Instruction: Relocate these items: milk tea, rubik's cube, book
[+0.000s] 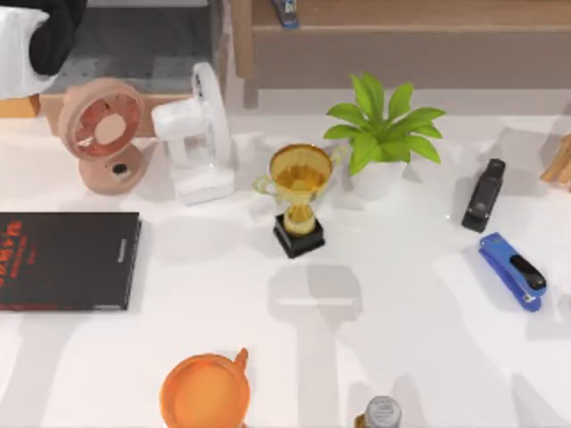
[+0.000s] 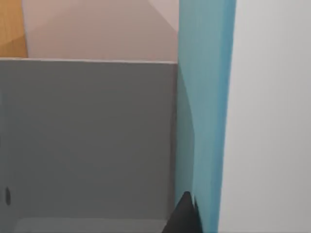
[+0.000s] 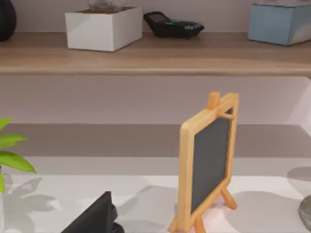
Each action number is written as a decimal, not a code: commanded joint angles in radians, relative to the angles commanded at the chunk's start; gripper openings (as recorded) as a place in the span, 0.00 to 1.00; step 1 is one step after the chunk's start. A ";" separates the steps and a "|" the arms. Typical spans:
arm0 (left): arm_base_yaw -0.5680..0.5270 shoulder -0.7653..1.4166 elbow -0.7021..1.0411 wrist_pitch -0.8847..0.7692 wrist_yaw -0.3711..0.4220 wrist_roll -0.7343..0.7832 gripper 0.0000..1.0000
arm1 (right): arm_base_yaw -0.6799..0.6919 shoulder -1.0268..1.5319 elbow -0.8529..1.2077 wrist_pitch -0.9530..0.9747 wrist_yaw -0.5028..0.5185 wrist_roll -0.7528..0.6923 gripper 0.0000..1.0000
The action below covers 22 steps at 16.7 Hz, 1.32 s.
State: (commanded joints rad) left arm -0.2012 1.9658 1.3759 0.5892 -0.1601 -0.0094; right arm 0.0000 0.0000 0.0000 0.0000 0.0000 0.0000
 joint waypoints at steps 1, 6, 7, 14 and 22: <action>-0.001 -0.009 -0.005 -0.004 -0.001 0.000 0.00 | 0.000 0.000 0.000 0.000 0.000 0.000 1.00; -0.001 -0.015 -0.007 -0.002 -0.002 0.011 0.00 | 0.000 0.000 0.000 0.000 0.000 0.000 1.00; -0.006 -0.032 -0.015 0.001 -0.001 0.030 0.00 | 0.000 0.000 0.000 0.000 0.000 0.000 1.00; 0.005 -0.347 -0.276 0.124 0.028 0.391 0.00 | 0.000 0.000 0.000 0.000 0.000 0.000 1.00; 0.128 -0.763 -0.940 0.292 0.091 0.984 0.00 | 0.000 0.000 0.000 0.000 0.000 0.000 1.00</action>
State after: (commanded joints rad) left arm -0.0736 1.2029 0.4356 0.8812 -0.0689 0.9743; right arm 0.0000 0.0000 0.0000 0.0000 0.0000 0.0000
